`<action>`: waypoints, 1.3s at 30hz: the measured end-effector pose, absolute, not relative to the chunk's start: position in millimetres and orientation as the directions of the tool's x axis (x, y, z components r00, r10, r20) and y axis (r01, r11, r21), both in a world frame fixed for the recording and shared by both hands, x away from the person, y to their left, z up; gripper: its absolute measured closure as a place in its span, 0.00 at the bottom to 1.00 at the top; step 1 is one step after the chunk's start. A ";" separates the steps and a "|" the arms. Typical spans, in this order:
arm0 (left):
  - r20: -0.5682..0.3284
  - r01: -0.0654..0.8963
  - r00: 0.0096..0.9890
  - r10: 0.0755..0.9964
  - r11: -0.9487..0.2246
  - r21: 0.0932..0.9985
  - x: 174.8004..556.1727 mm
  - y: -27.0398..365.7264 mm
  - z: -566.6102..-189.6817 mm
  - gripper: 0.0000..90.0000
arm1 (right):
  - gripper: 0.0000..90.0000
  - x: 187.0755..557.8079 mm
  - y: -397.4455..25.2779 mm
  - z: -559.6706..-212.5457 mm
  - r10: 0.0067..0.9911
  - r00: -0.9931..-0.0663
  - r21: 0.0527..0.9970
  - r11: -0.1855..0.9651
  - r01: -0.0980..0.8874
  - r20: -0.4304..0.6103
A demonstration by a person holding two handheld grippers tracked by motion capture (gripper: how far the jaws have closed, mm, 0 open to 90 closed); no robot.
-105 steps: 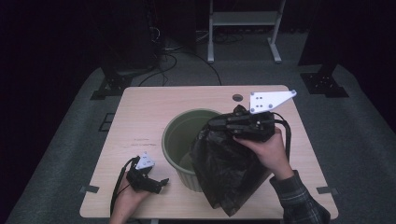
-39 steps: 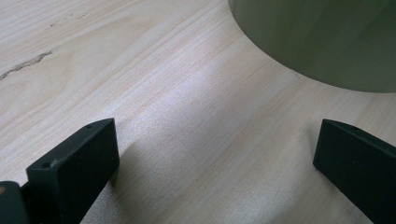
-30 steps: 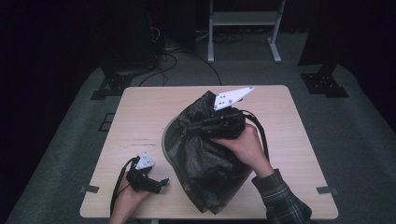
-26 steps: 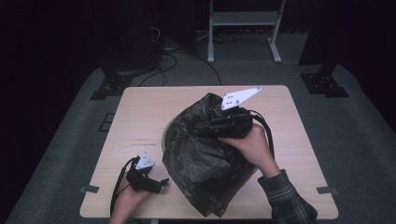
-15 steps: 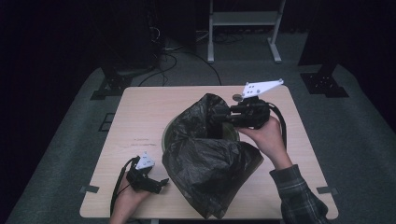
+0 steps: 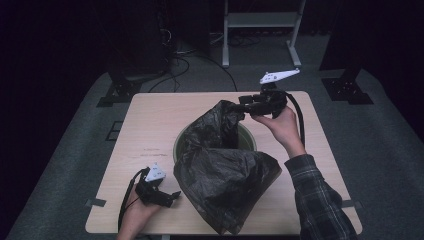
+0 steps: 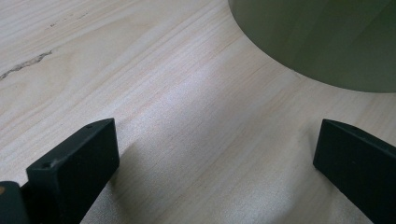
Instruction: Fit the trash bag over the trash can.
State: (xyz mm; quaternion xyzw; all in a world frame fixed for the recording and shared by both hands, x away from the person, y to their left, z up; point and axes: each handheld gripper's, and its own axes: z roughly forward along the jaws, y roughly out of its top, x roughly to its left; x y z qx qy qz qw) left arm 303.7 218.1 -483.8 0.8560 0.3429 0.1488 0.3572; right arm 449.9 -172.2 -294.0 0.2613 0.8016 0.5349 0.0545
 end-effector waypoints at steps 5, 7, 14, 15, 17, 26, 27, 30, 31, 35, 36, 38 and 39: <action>0.009 0.480 0.720 0.694 -0.508 0.715 303.7 218.0 -483.9 0.00 | 0.96 451.1 -162.7 -302.8 0.428 -0.883 0.872 0.340 0.354 0.191; 0.009 0.480 0.720 0.694 -0.508 0.715 303.7 218.0 -483.9 0.00 | 1.00 444.5 -161.5 -301.7 0.391 -0.901 0.882 0.335 0.331 0.190; 0.009 0.480 0.720 0.694 -0.508 0.715 303.7 218.0 -483.9 0.00 | 0.95 418.9 -148.7 -296.8 0.298 -0.940 0.861 0.420 0.286 0.167; 0.009 0.480 0.720 0.694 -0.508 0.715 303.7 218.0 -483.9 0.00 | 0.91 416.8 -146.7 -296.8 0.289 -0.941 0.852 0.434 0.292 0.175; 0.009 0.480 0.720 0.694 -0.508 0.715 303.7 218.0 -483.9 0.00 | 0.81 413.1 -144.3 -297.2 0.277 -0.944 0.841 0.454 0.295 0.181; 0.010 0.480 0.720 0.694 -0.508 0.715 303.7 218.0 -483.9 0.00 | 0.68 406.4 -165.0 -286.0 0.342 -0.928 0.865 0.411 0.288 0.146; 0.009 0.480 0.720 0.694 -0.508 0.715 303.7 218.0 -483.9 0.00 | 0.69 406.3 -167.1 -284.5 0.346 -0.927 0.870 0.402 0.286 0.145; 0.009 0.480 0.720 0.694 -0.508 0.715 303.7 218.0 -483.9 0.00 | 0.71 408.8 -169.7 -279.9 0.352 -0.925 0.887 0.370 0.277 0.142; 0.010 0.480 0.720 0.694 -0.508 0.715 303.7 218.0 -483.9 0.00 | 0.71 411.3 -168.4 -278.5 0.349 -0.926 0.892 0.360 0.275 0.144; 0.010 0.480 0.720 0.694 -0.508 0.715 303.7 218.0 -483.9 0.00 | 0.72 424.5 -154.9 -273.9 0.337 -0.928 0.893 0.351 0.280 0.158; 0.010 0.480 0.720 0.694 -0.508 0.715 303.7 218.0 -483.9 0.00 | 0.71 428.0 -150.6 -273.5 0.331 -0.929 0.894 0.348 0.282 0.164; 0.010 0.480 0.720 0.694 -0.508 0.715 303.7 218.0 -483.9 0.00 | 0.71 435.3 -141.5 -273.8 0.317 -0.930 0.891 0.346 0.294 0.184; 0.010 0.480 0.720 0.694 -0.508 0.715 303.7 218.0 -483.9 0.00 | 0.71 438.9 -136.9 -274.5 0.315 -0.931 0.888 0.353 0.294 0.183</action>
